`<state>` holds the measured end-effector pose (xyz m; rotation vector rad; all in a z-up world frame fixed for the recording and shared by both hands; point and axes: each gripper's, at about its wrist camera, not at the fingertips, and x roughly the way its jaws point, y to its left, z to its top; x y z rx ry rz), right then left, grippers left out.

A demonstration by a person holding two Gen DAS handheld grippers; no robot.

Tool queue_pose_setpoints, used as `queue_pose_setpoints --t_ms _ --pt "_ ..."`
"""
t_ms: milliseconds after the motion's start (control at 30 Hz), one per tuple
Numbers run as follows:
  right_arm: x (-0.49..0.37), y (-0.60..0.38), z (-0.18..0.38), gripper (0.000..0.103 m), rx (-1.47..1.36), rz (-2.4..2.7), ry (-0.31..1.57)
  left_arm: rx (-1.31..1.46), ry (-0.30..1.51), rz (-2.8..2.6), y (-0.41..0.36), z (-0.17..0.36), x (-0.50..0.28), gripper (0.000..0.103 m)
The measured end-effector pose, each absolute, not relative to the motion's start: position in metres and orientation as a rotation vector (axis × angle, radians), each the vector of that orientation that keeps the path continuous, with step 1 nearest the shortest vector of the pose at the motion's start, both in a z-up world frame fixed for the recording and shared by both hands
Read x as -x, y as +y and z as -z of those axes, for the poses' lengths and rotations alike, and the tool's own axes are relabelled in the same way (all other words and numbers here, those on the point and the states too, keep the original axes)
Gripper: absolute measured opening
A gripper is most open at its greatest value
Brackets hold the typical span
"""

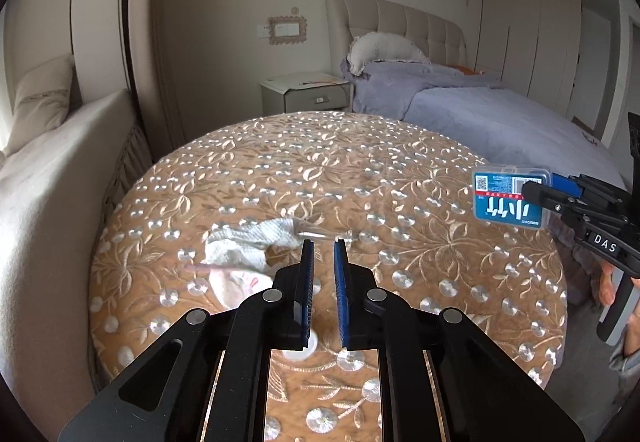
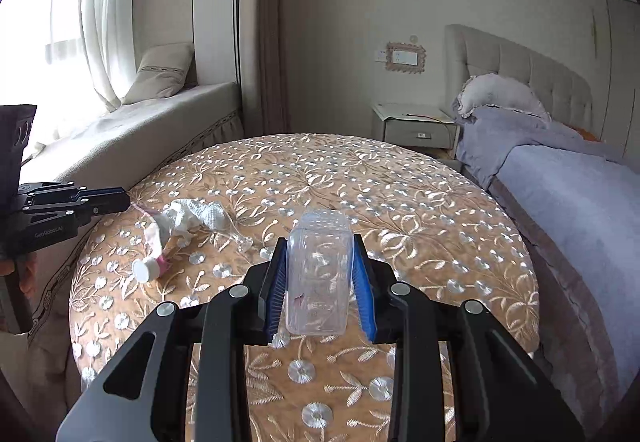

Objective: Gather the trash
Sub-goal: 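Lift the tube with the left tool while the right holds the clear box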

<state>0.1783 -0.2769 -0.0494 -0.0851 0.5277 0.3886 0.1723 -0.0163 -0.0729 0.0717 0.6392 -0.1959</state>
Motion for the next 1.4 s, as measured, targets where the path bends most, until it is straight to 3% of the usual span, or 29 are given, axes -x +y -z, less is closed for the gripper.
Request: queue_pose_setpoints --t_ms 233,267,300,367,433,500,567,733,767,800,867,900,1400 --pt "-0.168 -0.283 0.057 0.032 0.068 -0.398 0.530 -0.096 0.662 0.051 -0.001 0.085 -0.162 0.015" --pt "-0.168 -0.283 0.058 0.032 0.063 -0.404 0.531 -0.096 0.665 0.031 0.002 0.088 -0.162 0.028" --pt "-0.167 -0.282 0.060 0.032 0.060 -0.409 0.530 -0.087 0.669 0.011 0.004 0.091 -0.163 0.049" --pt "-0.168 -0.280 0.061 0.032 0.054 -0.417 0.529 -0.037 0.674 -0.020 0.008 0.096 -0.166 0.072" --pt "-0.170 -0.279 0.063 0.032 0.052 -0.425 0.532 0.029 0.683 -0.021 0.005 0.103 -0.169 0.074" --pt "-0.173 -0.277 0.066 0.032 0.050 -0.431 0.537 0.062 0.695 -0.024 -0.005 0.115 -0.176 0.086" --pt "-0.176 -0.277 0.068 0.032 0.044 -0.436 0.541 0.028 0.709 -0.087 -0.019 0.129 -0.188 0.090" --pt "-0.180 -0.281 0.070 0.032 0.031 -0.440 0.543 0.007 0.889 -0.113 -0.029 0.175 -0.229 0.088" --pt "-0.181 -0.283 0.070 0.033 0.027 -0.437 0.542 0.041 0.911 -0.077 -0.025 0.179 -0.232 0.074" --pt "-0.182 -0.286 0.070 0.033 0.020 -0.435 0.544 0.049 0.898 -0.067 -0.022 0.178 -0.231 0.054" --pt "-0.182 -0.291 0.071 0.033 0.010 -0.427 0.545 -0.003 0.904 -0.043 -0.022 0.179 -0.228 0.048" --pt "-0.182 -0.294 0.071 0.033 0.006 -0.423 0.546 -0.004 0.896 -0.023 -0.020 0.178 -0.223 0.039" --pt "-0.184 -0.295 0.072 0.033 -0.028 -0.433 0.549 0.030 0.625 0.158 -0.016 0.103 -0.136 0.035"
